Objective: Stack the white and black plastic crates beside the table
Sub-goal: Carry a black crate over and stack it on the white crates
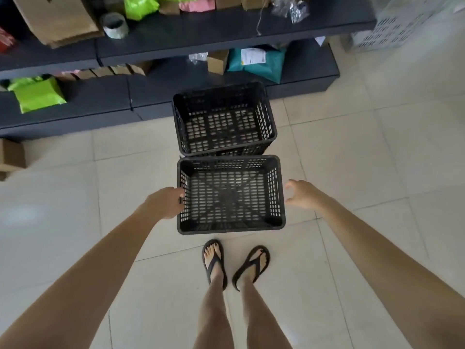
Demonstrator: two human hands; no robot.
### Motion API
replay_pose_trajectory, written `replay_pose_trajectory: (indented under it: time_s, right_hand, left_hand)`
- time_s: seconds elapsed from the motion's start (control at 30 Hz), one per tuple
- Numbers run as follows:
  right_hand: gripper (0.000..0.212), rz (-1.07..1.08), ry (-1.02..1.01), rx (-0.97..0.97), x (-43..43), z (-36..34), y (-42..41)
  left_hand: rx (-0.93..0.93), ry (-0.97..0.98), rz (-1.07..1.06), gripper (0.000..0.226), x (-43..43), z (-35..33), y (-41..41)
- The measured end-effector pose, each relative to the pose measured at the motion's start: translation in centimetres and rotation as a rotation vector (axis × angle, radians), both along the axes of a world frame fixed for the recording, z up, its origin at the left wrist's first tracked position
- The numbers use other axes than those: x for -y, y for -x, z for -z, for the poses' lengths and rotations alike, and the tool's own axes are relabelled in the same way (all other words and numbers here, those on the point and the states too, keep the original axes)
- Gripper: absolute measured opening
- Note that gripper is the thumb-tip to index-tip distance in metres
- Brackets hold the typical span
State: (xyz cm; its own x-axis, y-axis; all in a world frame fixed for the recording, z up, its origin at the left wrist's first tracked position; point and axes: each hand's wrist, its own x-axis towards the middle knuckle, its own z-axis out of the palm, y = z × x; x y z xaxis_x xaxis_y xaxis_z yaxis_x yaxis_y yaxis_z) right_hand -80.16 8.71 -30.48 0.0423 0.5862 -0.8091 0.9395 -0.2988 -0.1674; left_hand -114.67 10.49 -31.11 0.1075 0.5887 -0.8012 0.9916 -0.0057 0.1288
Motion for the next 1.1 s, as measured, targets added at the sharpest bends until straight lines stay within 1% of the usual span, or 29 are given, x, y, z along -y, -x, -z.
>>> replay_pose_trajectory:
  time_s: [0.17, 0.47, 0.53, 0.6, 0.63, 0.7, 0.73, 0.8, 0.9, 0.97, 1.1]
  right_hand:
    - [0.051, 0.068, -0.001, 0.027, 0.3, 8.8, -1.7]
    - [0.059, 0.111, -0.038, 0.09, 0.1, 25.3, -3.9]
    - [0.063, 0.087, -0.042, 0.14, 0.0, 28.1, -4.3]
    - [0.068, 0.077, -0.032, 0.188, -0.1, 30.4, -4.5]
    - [0.071, 0.086, -0.025, 0.199, -0.3, 31.3, -4.7]
    - [0.074, 0.123, -0.01, 0.19, -0.5, 32.9, -5.0]
    - [0.076, 0.144, -0.005, 0.171, -0.7, 33.4, -5.1]
    - [0.077, 0.186, 0.012, 0.099, -0.9, 34.3, -5.3]
    - [0.074, 0.248, 0.011, 0.048, -1.1, 35.1, -5.0]
    - [0.068, 0.269, -0.025, 0.067, -1.2, 35.3, -5.0]
    - [0.057, 0.232, -0.017, 0.107, -0.9, 34.8, -5.6]
  left_hand:
    - [-0.035, -0.024, -0.005, 0.045, -1.4, 9.6, 0.8]
    - [-0.105, -0.063, 0.015, 0.058, -2.1, 27.0, 1.8]
    - [-0.161, -0.099, -0.009, 0.063, -1.9, 29.9, 1.4]
    - [-0.18, -0.112, -0.079, 0.07, -1.5, 32.4, 0.8]
    - [-0.175, -0.116, -0.133, 0.069, -1.2, 33.4, 0.5]
    - [-0.16, -0.163, -0.225, 0.061, -0.7, 35.0, 0.0]
    - [-0.156, -0.201, -0.262, 0.058, -0.6, 35.3, -0.1]
    - [-0.148, -0.259, -0.349, 0.057, -0.8, 35.7, -0.3]
    - [-0.17, -0.272, -0.445, 0.053, -1.7, 35.8, -0.1]
    - [-0.192, -0.27, -0.461, 0.051, -2.0, 35.6, 0.0]
    - [-0.189, -0.289, -0.382, 0.045, -1.6, 34.5, -0.1]
